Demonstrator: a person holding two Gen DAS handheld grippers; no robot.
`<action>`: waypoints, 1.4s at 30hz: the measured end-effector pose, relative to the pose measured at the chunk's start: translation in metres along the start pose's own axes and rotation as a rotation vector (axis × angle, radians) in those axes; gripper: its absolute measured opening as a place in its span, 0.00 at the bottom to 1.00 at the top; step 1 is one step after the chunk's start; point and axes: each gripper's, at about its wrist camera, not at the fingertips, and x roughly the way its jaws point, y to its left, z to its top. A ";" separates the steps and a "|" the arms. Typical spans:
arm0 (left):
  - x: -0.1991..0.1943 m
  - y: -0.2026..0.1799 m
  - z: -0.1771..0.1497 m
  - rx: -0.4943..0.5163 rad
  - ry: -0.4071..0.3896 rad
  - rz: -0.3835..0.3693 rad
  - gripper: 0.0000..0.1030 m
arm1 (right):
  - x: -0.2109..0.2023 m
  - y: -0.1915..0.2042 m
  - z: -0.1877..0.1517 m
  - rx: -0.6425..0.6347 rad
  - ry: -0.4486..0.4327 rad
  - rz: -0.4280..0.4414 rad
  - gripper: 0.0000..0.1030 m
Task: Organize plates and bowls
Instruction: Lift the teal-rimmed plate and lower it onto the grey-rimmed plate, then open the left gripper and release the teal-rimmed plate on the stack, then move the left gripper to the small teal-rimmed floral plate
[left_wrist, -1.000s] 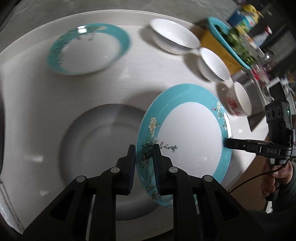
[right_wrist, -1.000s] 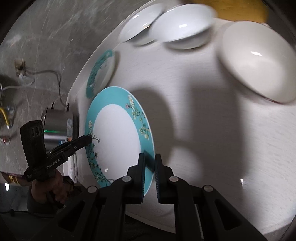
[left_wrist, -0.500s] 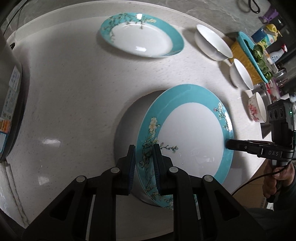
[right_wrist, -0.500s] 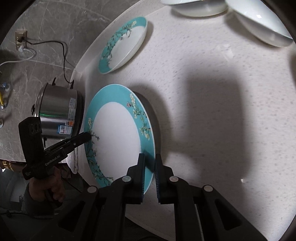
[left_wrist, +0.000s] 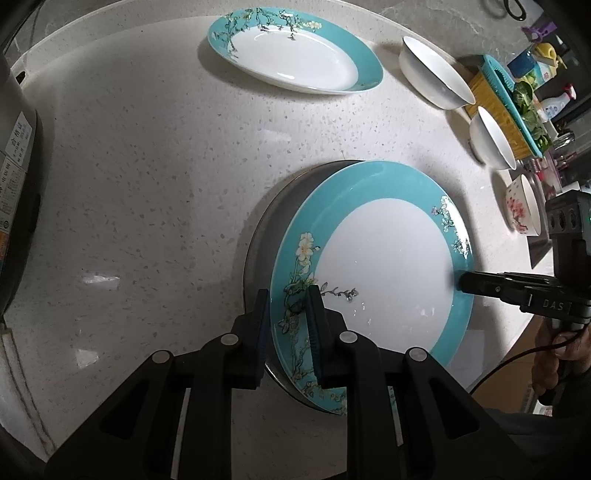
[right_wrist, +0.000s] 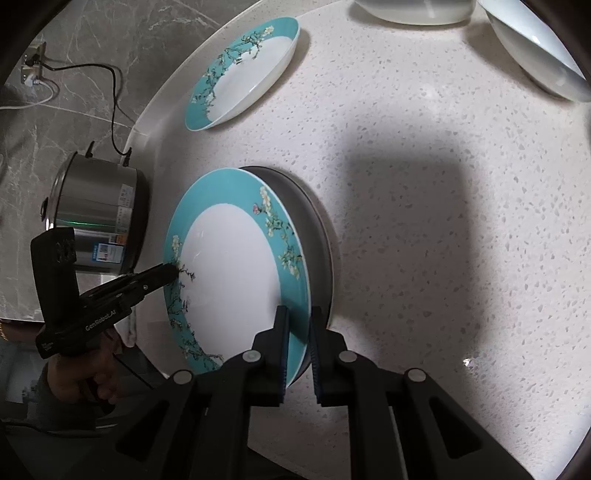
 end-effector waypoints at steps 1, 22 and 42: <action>0.001 -0.002 0.000 0.003 -0.006 0.003 0.17 | 0.001 0.001 0.000 -0.003 -0.001 -0.007 0.12; 0.015 -0.047 0.003 0.186 -0.054 0.162 0.36 | 0.008 0.034 -0.003 -0.099 -0.055 -0.207 0.18; 0.018 -0.048 -0.003 0.223 -0.095 0.108 0.61 | 0.021 0.055 -0.013 -0.158 -0.117 -0.397 0.28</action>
